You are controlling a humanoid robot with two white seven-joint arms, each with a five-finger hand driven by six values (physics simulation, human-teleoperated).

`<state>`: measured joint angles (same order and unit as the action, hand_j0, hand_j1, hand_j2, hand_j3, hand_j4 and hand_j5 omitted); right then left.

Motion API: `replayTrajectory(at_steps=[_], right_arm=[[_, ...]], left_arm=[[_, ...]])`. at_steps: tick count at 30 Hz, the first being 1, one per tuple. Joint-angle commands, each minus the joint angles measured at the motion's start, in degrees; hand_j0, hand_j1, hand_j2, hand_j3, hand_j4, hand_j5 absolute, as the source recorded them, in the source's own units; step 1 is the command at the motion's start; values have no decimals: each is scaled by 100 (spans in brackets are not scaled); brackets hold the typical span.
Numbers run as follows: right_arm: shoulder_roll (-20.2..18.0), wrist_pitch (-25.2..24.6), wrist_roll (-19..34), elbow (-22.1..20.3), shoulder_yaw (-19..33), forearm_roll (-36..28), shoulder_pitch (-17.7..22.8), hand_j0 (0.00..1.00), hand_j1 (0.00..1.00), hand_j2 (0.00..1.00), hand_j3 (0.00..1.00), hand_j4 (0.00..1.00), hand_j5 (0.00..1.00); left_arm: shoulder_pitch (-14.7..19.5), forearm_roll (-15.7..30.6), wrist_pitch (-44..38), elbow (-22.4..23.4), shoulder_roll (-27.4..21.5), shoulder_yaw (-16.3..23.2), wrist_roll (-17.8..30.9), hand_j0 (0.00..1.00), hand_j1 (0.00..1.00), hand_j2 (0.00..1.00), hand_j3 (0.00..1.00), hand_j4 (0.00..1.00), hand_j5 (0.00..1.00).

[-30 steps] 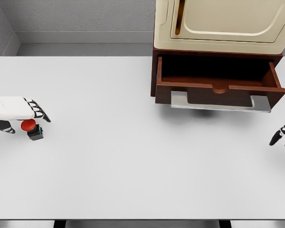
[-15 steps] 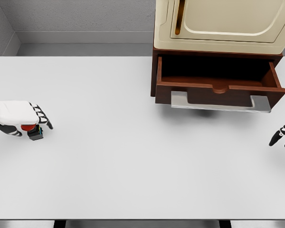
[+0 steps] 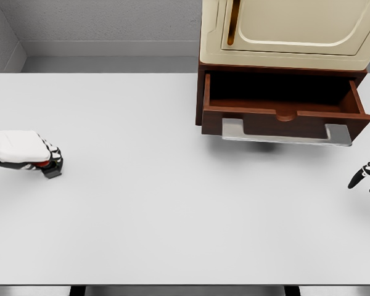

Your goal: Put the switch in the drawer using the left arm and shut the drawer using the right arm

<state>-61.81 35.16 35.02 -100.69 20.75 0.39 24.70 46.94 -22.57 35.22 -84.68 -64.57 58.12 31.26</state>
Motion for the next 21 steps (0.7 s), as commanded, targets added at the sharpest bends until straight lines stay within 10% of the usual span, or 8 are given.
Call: replayTrajectory(at_steps=[1,7,21], right_arm=[[-7,-16,-2,-3,-1,-39,0,57,57,57,57,57,57],[-7,-16,-2,6,-1,-39,0,57,57,57,57,57,57],[-7,-16,-2,-3,-1,-39,0,57,57,57,57,57,57]], left_arm=[[8,-63,-22,-250,-3,-20,-41,35,35,35,35,35,35],[333,-45,-22,-1077,164,-82,-41,35,35,35,35,35,35],[1063,341,-22,-1095,1640,-407,-103,35,35,35,35,35,35]])
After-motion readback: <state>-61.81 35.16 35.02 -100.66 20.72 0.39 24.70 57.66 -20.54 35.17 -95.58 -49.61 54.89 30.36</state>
